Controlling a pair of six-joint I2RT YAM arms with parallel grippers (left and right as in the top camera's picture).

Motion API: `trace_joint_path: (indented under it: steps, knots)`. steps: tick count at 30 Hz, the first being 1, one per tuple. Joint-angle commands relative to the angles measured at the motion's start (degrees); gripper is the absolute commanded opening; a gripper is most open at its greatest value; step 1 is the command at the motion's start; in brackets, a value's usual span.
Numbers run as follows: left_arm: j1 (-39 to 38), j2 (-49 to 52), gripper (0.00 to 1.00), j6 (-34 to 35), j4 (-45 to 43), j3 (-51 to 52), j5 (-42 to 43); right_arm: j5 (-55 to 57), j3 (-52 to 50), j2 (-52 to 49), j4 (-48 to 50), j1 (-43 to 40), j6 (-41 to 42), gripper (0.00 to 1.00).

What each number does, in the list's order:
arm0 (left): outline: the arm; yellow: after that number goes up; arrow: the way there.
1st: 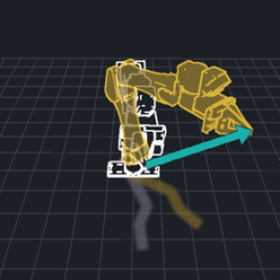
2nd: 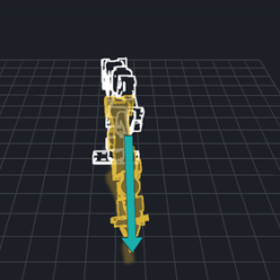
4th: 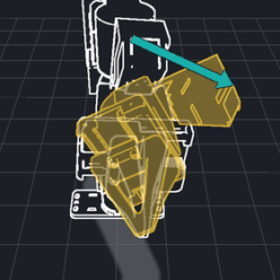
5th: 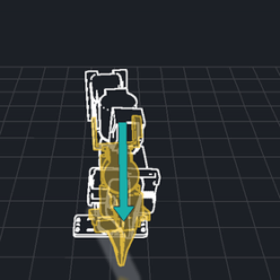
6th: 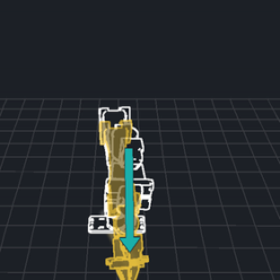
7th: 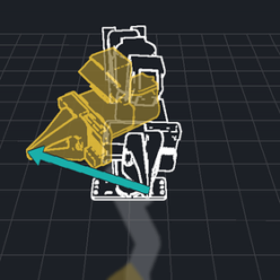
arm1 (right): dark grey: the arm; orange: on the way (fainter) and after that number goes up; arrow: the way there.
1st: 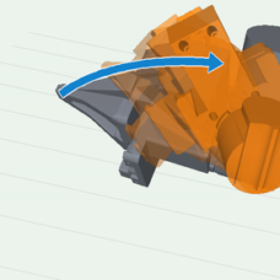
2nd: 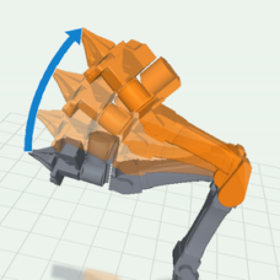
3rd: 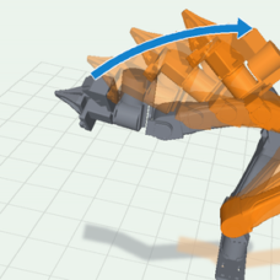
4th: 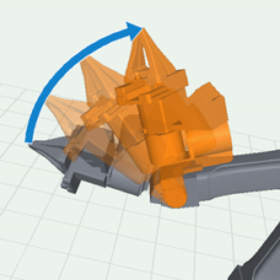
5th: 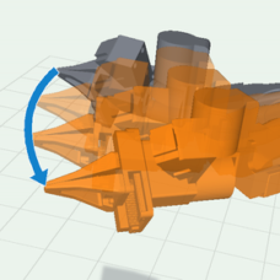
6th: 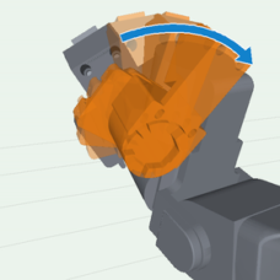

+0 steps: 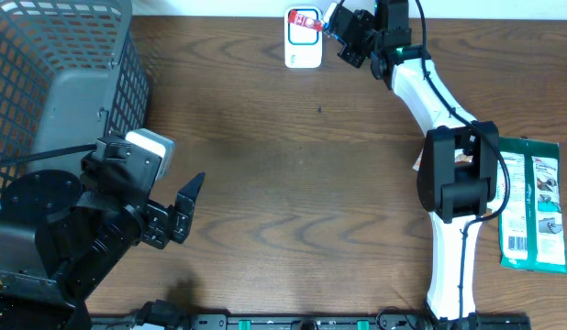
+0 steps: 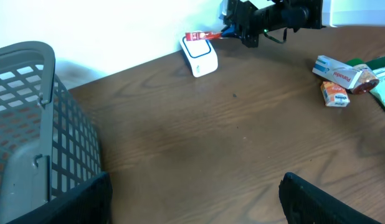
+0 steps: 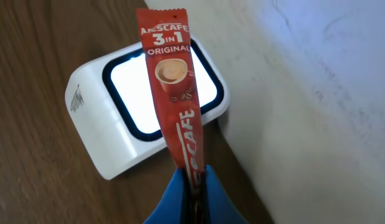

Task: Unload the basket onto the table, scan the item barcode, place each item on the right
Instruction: 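Hold the Nescafe stick in front of the scanner window, then carry the Nescafe stick right and release it beside the wipes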

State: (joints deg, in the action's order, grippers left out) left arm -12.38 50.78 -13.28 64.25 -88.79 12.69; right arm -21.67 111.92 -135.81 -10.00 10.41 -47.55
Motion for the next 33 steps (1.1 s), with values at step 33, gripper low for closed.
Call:
trace_joint_path:
  steps: [33]
  knots:
    - [0.09, -0.04, 0.86, 0.31, 0.00, -0.31, -0.33, 19.50, 0.83, 19.43, -37.90, 1.11, 39.78, 0.01]
